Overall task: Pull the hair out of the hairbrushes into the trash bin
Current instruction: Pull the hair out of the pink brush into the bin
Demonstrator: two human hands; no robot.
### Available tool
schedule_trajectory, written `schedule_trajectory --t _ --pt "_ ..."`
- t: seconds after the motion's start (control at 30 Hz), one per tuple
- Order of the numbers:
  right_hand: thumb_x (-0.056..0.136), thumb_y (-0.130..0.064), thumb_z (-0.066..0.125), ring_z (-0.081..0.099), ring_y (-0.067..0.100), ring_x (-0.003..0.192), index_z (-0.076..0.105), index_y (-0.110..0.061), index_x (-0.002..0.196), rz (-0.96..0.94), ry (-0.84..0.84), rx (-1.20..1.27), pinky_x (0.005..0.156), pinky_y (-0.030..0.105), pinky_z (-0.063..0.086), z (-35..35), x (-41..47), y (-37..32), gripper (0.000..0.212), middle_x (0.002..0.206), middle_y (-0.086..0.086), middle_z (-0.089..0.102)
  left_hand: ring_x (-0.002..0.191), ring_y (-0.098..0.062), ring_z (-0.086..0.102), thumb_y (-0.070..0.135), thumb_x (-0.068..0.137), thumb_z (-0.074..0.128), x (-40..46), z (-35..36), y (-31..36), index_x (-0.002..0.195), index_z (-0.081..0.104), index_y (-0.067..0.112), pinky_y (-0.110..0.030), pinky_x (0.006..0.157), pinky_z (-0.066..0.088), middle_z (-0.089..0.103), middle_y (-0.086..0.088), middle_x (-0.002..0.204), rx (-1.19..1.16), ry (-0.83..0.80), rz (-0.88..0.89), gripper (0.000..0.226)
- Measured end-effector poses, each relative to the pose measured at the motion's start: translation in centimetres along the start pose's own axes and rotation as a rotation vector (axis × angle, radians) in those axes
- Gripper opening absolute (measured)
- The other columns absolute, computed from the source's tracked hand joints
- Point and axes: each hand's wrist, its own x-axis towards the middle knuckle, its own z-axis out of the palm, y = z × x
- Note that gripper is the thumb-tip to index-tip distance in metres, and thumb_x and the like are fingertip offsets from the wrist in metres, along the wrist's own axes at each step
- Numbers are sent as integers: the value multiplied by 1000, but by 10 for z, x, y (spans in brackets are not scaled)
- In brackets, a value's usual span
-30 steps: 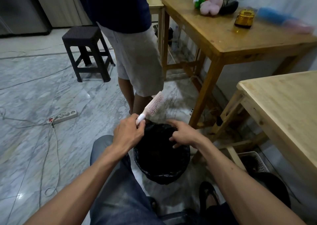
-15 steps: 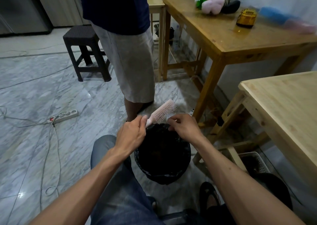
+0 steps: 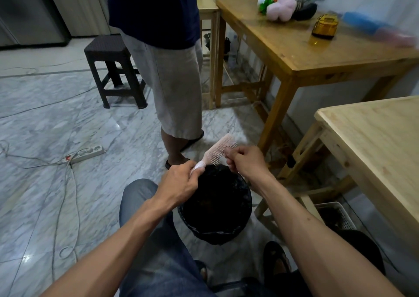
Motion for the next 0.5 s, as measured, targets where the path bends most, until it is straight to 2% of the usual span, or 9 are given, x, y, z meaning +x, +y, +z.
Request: schedule_trajectory --t 0.17,0.23,0.3,0.33,0.4,0.47,0.5 --pt "103 -15 63 58 13 57 71 -8 76 -1 45 30 58 24 53 -8 -6 -7 29 62 0 64 60 -23 57 39 100 48 8 -7 -4 84 66 14 -35 53 37 62 -4 65 -100 -22 -230 35" --pt "105 -14 59 62 13 61 73 -4 86 19 53 16 59 21 54 -12 -4 -9 26 73 4 69 57 -21 56 40 100 47 8 -8 -4 84 66 14 -33 50 35 61 -4 63 -93 -38 -240 36" --pt "106 -16 54 70 11 74 74 -4 104 58 -2 -39 64 18 53 -11 -1 -8 24 90 4 77 56 -20 54 41 101 46 7 -8 0 84 65 13 -34 51 36 61 -3 64 -120 -47 -242 38" --pt "106 -21 54 72 10 83 73 -7 112 88 -57 -59 69 18 53 -9 -1 -7 24 99 3 79 56 -20 55 42 101 45 6 -8 4 82 63 12 -35 52 38 62 -3 65 -173 -56 -250 39" --pt "103 -42 59 72 12 101 70 -16 122 151 -201 -66 88 29 54 -3 -1 -3 35 110 -1 78 52 -18 55 41 102 43 4 -5 14 79 57 12 -34 49 42 61 -3 65 -381 -113 -293 39" --pt "94 -58 66 72 15 109 72 -21 119 147 -317 -85 101 39 53 5 -1 5 45 113 -1 78 51 -23 57 32 101 41 2 1 23 83 57 11 -34 48 47 62 -8 66 -579 -221 -349 33" --pt "91 -57 70 73 17 108 75 -20 112 108 -329 -73 102 41 54 9 -1 9 43 110 0 80 54 -28 60 28 98 41 2 3 26 84 58 8 -40 52 51 64 -13 67 -636 -284 -366 30"
